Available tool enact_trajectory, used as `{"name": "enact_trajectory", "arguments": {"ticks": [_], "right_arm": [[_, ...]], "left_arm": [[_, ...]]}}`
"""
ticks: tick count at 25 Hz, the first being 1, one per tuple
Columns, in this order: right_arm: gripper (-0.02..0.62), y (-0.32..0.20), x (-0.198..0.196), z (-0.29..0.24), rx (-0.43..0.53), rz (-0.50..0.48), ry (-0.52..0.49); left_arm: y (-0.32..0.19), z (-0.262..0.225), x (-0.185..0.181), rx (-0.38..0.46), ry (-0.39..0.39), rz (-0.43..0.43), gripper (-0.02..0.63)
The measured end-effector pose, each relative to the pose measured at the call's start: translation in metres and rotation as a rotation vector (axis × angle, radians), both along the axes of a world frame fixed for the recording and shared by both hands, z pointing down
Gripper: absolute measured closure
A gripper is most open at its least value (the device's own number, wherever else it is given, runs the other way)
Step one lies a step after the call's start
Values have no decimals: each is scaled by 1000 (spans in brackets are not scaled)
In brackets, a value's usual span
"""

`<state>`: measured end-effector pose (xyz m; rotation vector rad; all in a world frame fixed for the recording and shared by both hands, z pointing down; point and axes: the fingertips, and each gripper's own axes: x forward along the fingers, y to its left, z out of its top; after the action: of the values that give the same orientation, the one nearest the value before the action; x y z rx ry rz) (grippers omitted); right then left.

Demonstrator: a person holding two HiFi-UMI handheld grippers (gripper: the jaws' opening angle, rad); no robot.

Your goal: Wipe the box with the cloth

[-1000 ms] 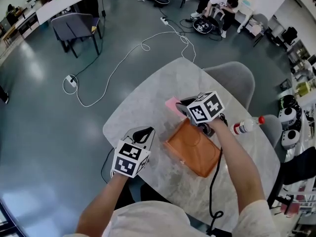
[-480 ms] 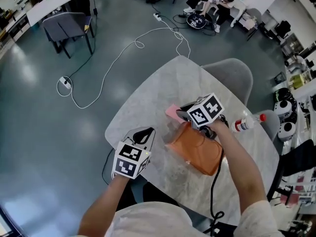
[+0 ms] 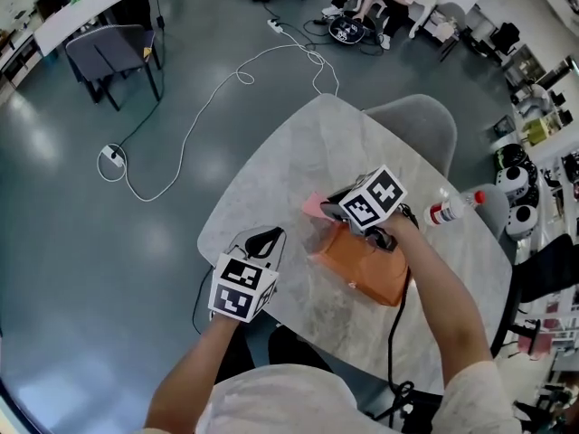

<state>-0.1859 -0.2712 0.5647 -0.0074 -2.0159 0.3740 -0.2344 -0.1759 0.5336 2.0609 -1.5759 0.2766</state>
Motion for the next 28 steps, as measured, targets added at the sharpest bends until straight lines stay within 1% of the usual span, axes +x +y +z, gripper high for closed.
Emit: {"name": "enact_trajectory", "arguments": {"ticks": [11, 15, 21, 28], "right_arm": [[577, 31, -2, 2, -2, 23, 10], [577, 44, -5, 1, 0, 40, 17], [577, 56, -1, 2, 13, 75, 28], [577, 75, -5, 1, 15, 139, 31]], "left_arm": [[20, -2, -4, 6, -12, 55, 591], [30, -4, -10, 9, -15, 74, 591], [42, -7, -14, 22, -18, 106, 589], [63, -10, -23, 25, -18, 157, 591]]}}
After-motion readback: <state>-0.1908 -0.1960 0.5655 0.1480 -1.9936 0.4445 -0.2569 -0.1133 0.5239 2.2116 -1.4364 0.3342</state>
